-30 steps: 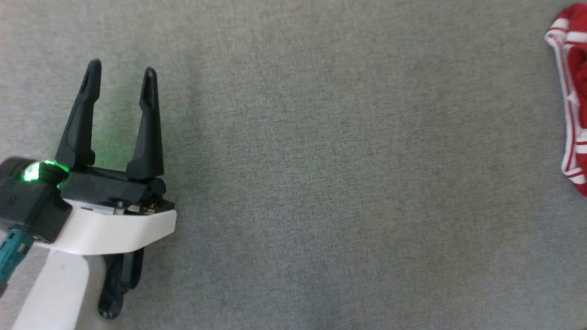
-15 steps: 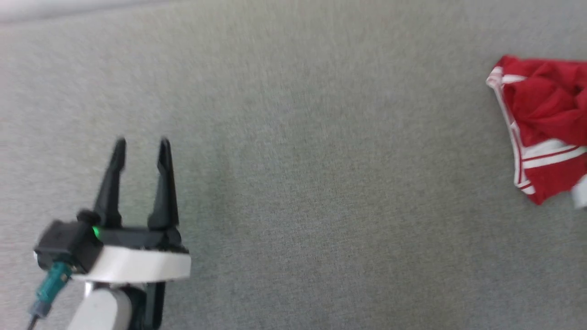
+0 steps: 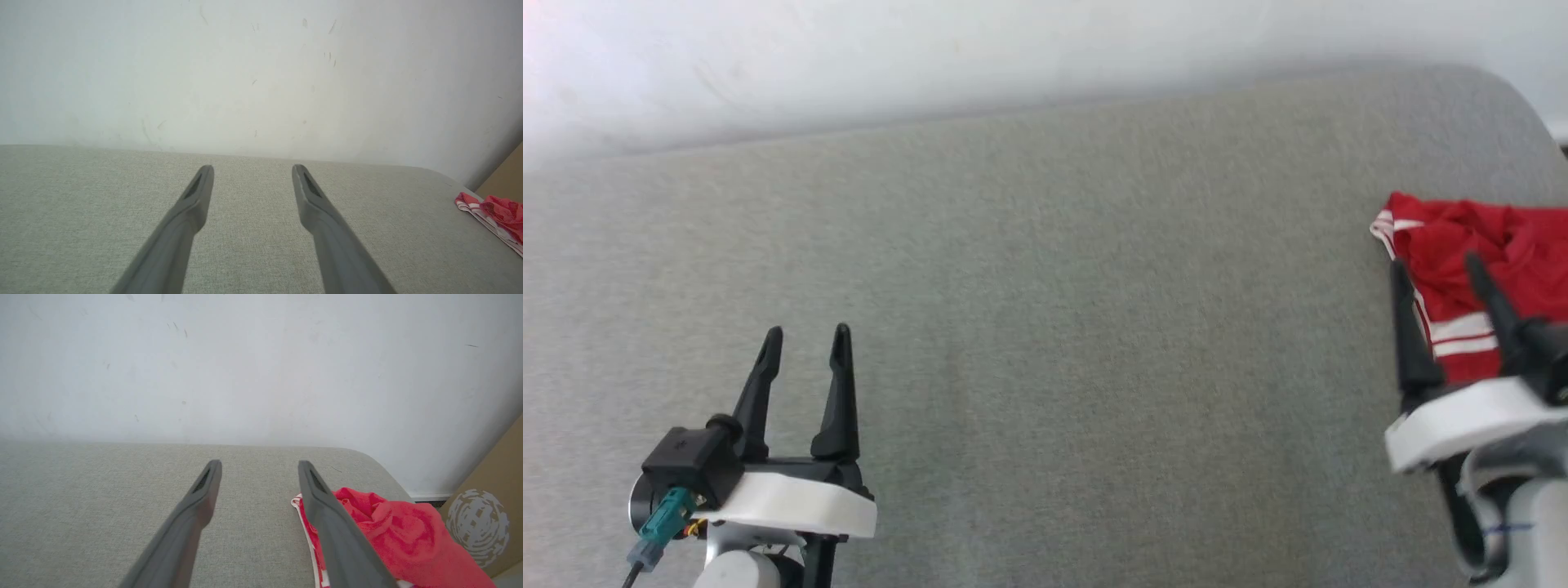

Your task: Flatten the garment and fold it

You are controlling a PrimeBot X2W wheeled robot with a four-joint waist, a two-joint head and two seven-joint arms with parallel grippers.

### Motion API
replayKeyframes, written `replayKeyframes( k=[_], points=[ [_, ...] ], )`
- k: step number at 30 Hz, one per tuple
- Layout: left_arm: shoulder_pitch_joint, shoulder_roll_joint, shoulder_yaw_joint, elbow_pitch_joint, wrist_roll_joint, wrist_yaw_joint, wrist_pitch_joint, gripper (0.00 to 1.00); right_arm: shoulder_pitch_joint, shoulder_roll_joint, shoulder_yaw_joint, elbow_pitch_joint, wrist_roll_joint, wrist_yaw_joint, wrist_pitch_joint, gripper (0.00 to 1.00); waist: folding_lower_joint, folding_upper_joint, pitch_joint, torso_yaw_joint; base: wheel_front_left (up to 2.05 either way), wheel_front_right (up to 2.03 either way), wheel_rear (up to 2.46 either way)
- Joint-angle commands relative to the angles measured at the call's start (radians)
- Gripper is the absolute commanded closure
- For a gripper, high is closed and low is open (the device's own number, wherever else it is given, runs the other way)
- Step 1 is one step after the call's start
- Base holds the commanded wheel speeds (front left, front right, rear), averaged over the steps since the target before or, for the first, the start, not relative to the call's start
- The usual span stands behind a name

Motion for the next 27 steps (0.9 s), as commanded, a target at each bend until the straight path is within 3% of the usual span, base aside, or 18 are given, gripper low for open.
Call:
replayKeyframes(
  k=[1, 9, 16, 27],
  points=[
    [0.002, -0.009, 0.009, 0.012, 0.015, -0.001, -0.005, 0.0, 0.023, 0.012, 0.006, 0.009, -0.014, -0.002, -0.02, 0.0, 0.0003, 0.0, -0.057, 0.041, 0.0, 0.0, 0.0],
    [0.053, -0.072, 0.064, 0.016, 0.066, -0.033, -0.005, 0.0, 0.089, 0.037, 0.031, 0.099, -0.058, -0.002, -0.115, 0.0, 0.0003, 0.0, -0.092, 0.064, 0.0, 0.0, 0.0],
    [0.095, -0.131, 0.115, 0.023, 0.135, -0.076, -0.006, 0.0, 0.119, 0.038, 0.01, 0.171, -0.021, -0.002, -0.19, 0.0, 0.0003, 0.0, -0.106, 0.086, 0.0, 0.0, 0.0],
    [0.098, -0.188, 0.179, 0.059, 0.192, -0.138, -0.006, 0.0, 0.112, 0.038, 0.015, 0.23, -0.022, -0.002, -0.231, 0.0, 0.0003, 0.0, -0.105, 0.086, 0.0, 0.0, 0.0]
  ],
)
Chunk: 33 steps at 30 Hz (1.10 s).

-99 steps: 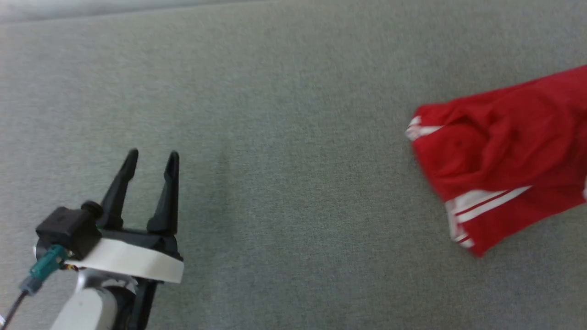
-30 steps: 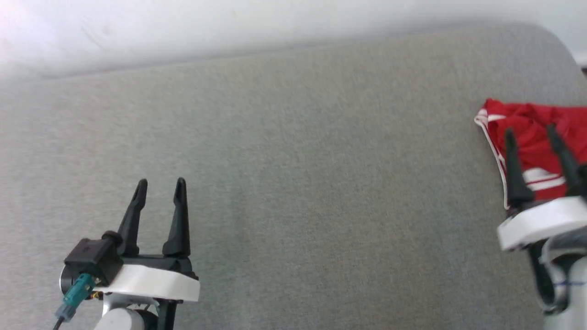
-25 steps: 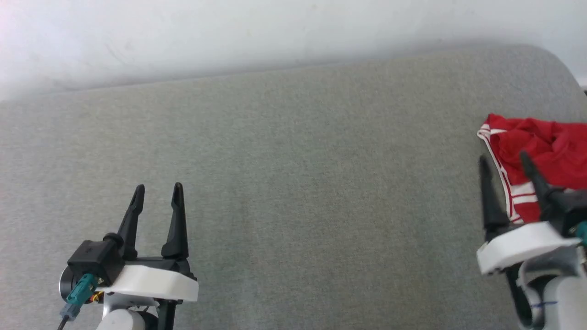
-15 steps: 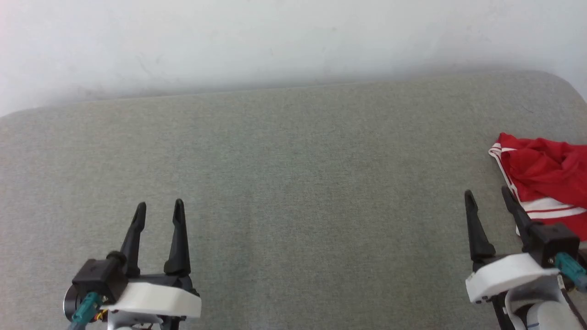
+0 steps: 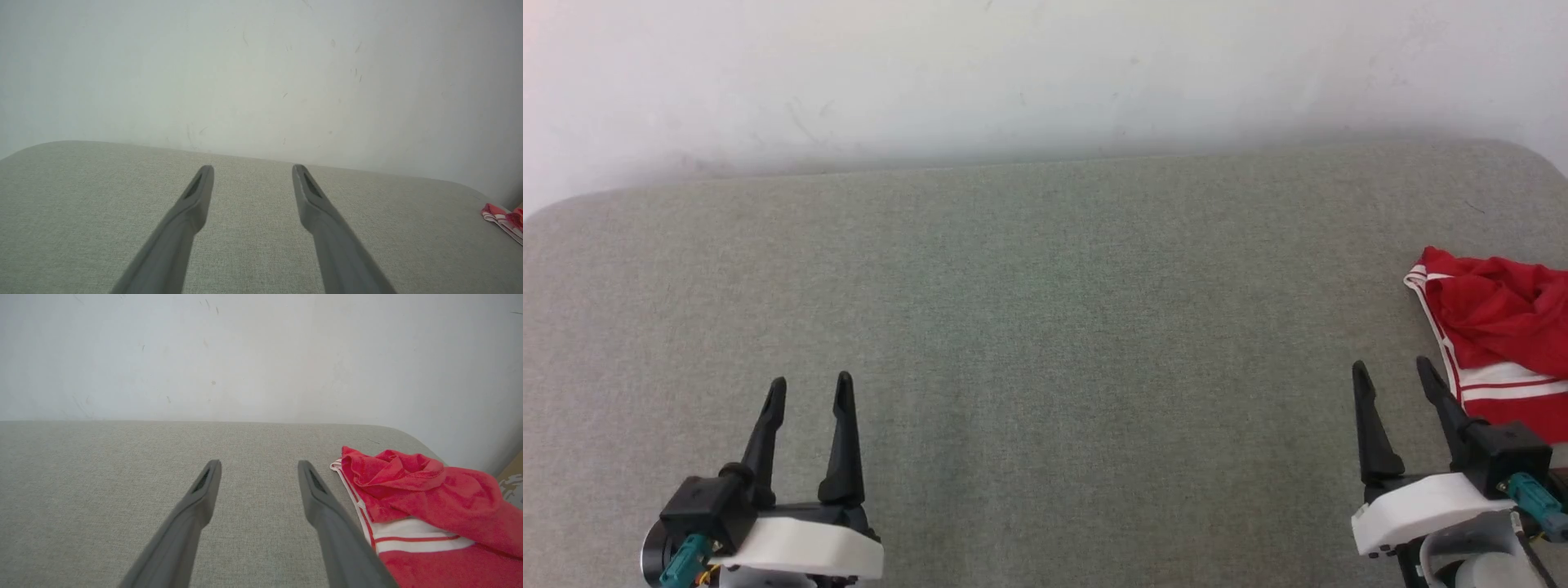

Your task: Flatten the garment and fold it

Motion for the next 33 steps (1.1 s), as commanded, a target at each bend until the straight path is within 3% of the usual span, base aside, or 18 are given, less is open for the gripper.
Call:
replayKeyframes(
  k=[1, 4, 5, 33],
  points=[
    [0.004, -0.009, 0.012, 0.006, 0.012, -0.009, -0.006, 0.0, 0.0, 0.002, 0.002, 0.004, 0.001, -0.002, -0.007, 0.0, -0.0001, 0.0, 0.0, -0.004, 0.0, 0.0, 0.0],
    [0.001, -0.019, 0.028, 0.004, 0.015, -0.01, -0.006, 0.0, -0.002, 0.002, -0.001, 0.005, -0.002, -0.002, -0.009, 0.0, -0.0001, 0.0, 0.0, -0.007, 0.0, 0.0, 0.0],
    [0.0, -0.018, 0.027, 0.002, 0.007, -0.005, 0.0, 1.0, 0.0, 0.0, 0.0, 0.004, -0.002, 0.0, -0.002, 1.0, 0.0, 0.0, 0.0, -0.007, 0.0, 0.0, 0.0],
    [-0.01, -0.027, 0.03, 0.003, 0.055, -0.006, 0.046, 1.0, 0.004, 0.0, 0.019, -0.028, -0.008, 0.0, 0.038, 1.0, 0.0, 0.0, -0.015, -0.008, 0.0, 0.0, 0.0]
  ],
)
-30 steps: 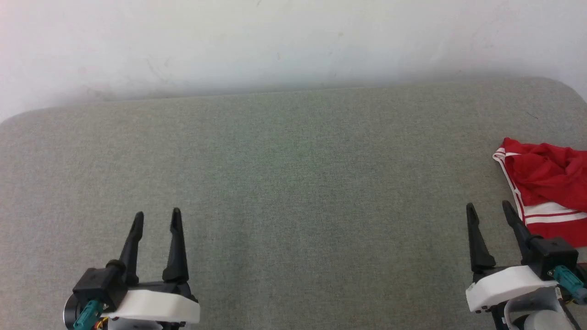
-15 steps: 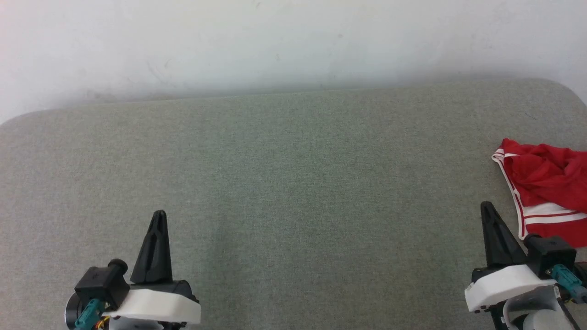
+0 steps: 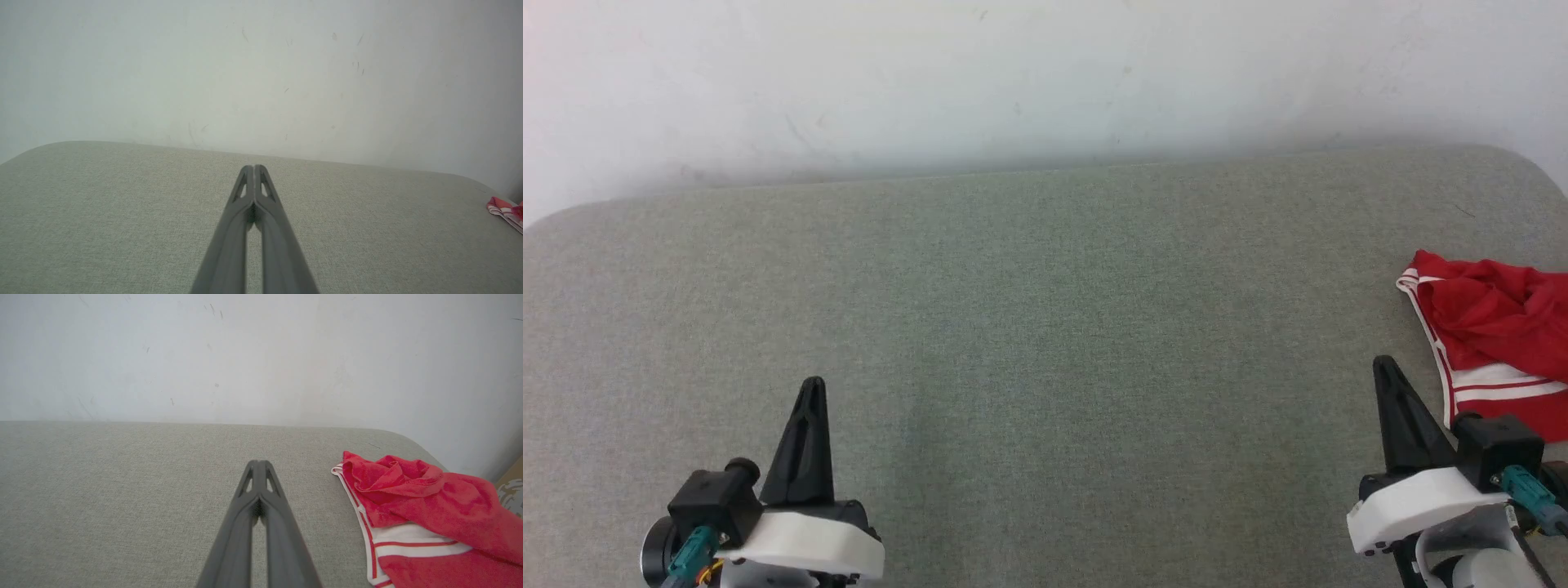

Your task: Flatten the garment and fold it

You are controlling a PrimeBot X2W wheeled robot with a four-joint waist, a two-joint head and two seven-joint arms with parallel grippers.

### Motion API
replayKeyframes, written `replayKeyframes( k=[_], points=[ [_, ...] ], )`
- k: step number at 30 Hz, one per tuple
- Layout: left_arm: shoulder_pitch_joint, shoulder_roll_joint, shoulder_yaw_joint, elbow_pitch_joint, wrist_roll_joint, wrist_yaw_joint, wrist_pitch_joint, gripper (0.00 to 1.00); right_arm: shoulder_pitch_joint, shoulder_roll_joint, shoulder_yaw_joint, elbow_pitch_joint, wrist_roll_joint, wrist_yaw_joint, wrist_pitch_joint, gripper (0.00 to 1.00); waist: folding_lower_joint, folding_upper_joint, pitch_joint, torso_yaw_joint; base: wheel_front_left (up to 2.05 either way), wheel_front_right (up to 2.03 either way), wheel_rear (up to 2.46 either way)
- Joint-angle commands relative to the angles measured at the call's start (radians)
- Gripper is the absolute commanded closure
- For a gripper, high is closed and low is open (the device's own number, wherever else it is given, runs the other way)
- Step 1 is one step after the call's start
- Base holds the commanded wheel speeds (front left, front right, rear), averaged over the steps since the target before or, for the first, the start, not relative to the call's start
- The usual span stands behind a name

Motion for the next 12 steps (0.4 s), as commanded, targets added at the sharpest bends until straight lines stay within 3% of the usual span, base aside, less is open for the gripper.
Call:
replayKeyframes(
  k=[1, 12],
  points=[
    [-0.009, -0.005, 0.004, 0.001, 0.012, -0.001, 0.006, 1.0, 0.005, 0.001, 0.004, -0.008, -0.006, 0.0, 0.005, 1.0, 0.0, 0.0, -0.001, 0.0, 0.0, 0.0, 0.0],
    [-0.014, -0.009, 0.006, 0.002, 0.037, -0.001, 0.029, 1.0, 0.007, 0.001, 0.013, -0.024, -0.009, -0.001, 0.024, 1.0, 0.0, 0.0, -0.008, 0.0, 0.0, 0.0, 0.0]
  ],
)
